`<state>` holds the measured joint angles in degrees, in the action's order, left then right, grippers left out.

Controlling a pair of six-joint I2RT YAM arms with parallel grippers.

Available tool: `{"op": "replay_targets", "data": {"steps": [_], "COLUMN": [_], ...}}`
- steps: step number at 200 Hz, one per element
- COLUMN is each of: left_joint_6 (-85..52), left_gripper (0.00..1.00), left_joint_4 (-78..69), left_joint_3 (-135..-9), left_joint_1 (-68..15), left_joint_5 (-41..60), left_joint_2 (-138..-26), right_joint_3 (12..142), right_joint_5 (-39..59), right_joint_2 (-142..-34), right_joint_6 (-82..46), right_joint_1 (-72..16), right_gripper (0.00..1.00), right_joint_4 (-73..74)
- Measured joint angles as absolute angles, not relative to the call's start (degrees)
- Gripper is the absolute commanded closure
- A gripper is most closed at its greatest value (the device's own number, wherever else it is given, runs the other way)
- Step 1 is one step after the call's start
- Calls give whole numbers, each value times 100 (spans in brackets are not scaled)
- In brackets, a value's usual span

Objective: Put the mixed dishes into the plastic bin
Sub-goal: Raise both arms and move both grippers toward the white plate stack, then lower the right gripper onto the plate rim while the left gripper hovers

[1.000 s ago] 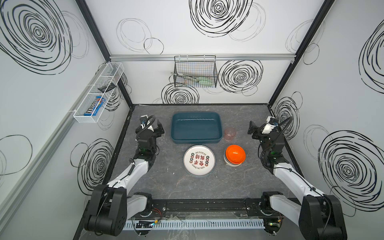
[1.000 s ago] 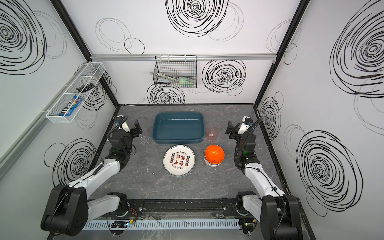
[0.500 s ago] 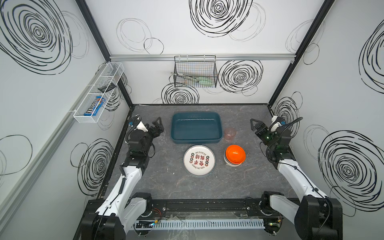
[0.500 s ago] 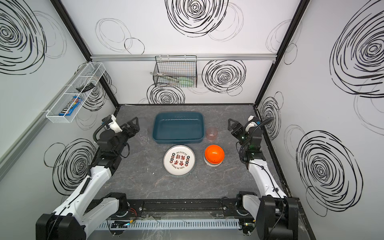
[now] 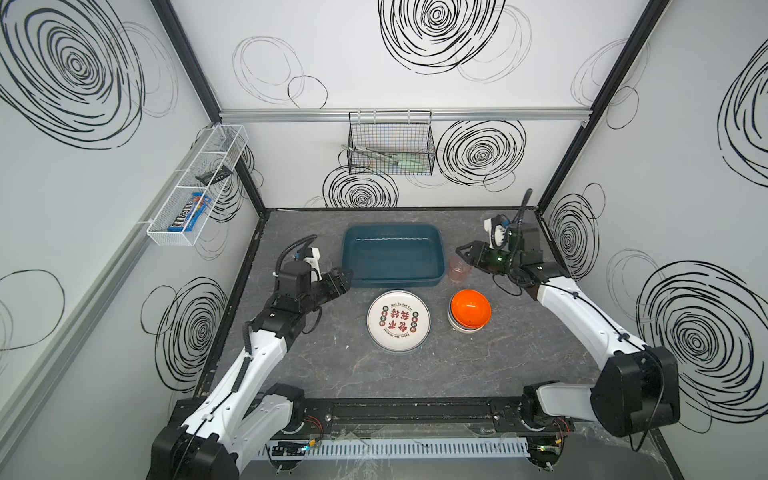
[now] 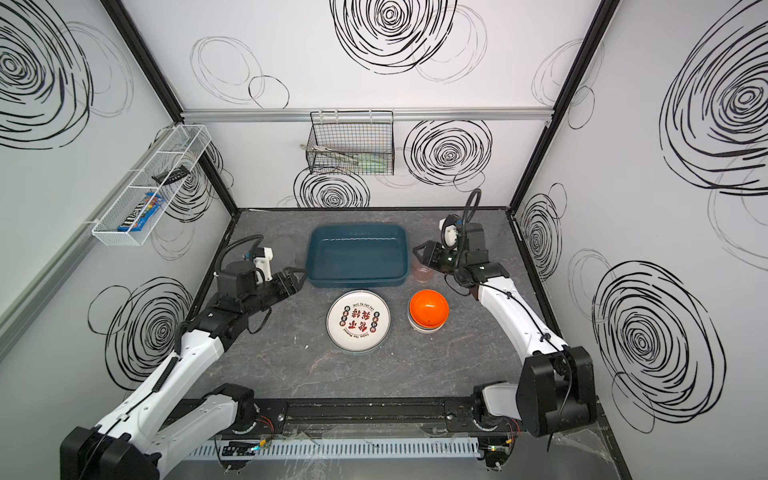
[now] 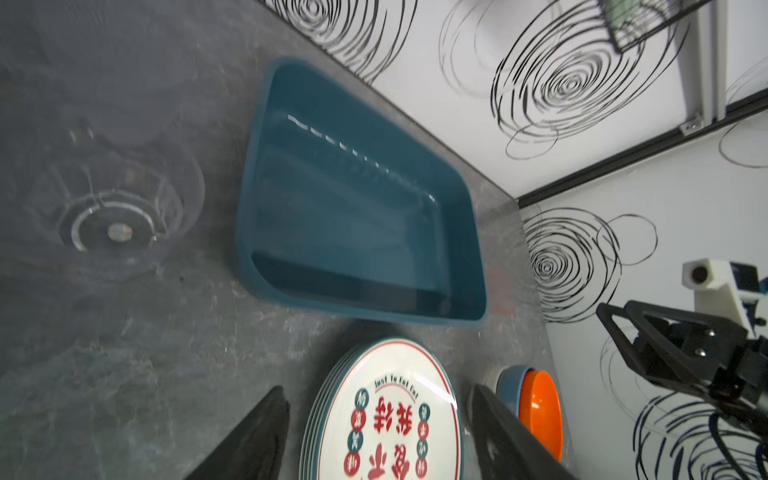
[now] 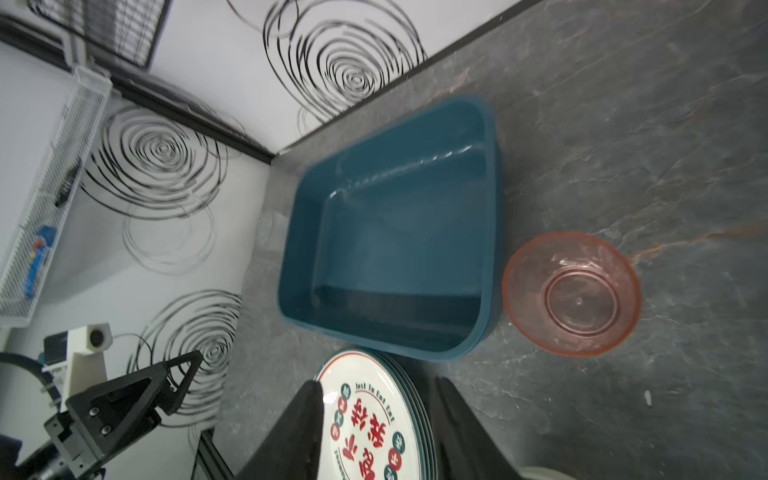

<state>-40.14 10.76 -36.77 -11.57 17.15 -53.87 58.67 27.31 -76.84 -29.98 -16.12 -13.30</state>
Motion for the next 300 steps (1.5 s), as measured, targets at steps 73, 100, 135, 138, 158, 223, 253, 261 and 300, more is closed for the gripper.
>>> {"op": "replay_targets", "data": {"steps": [73,100,135,138,158,223,253,261,300], "left_joint_6": [-4504,-4764,-5009,-5024,-5081,-5214,-5218,-5216,-5216], "left_gripper": [29,27,24,24,24,25,28,29,32], "left_joint_4": [1365,1153,893,882,794,416,305,287,283], "left_joint_3": [-2757,-2532,-2327,-2322,-2314,-2274,-2274,-2274,-2276], "left_joint_1": [-1935,-2255,-2480,-2495,-2593,-2821,-2888,-2899,-2926], "left_joint_5": [1911,1841,1763,1754,1691,1608,1599,1599,1594], "left_joint_2": [-5218,-5253,-5496,-5520,-5666,-6071,-6230,-6270,-6368], "right_joint_3": [6436,6663,7164,7205,7376,7443,7443,7443,7443], "right_joint_5": [2213,2005,1610,1575,1361,943,821,808,801], "right_joint_2": [-8493,-8871,-9435,-9491,-9824,-10057,-10068,-10082,-10226], "right_joint_6": [-2436,-2399,-2346,-2344,-2292,-2257,-2255,-2255,-2244], "right_joint_1": [-3039,-3369,-3717,-3736,-3898,-4084,-4088,-4088,-4093], "right_gripper": [57,55,53,53,53,47,47,48,49], "right_joint_4": [-2456,-2740,-3223,-3258,-3411,-3693,-3723,-3723,-3721]}}
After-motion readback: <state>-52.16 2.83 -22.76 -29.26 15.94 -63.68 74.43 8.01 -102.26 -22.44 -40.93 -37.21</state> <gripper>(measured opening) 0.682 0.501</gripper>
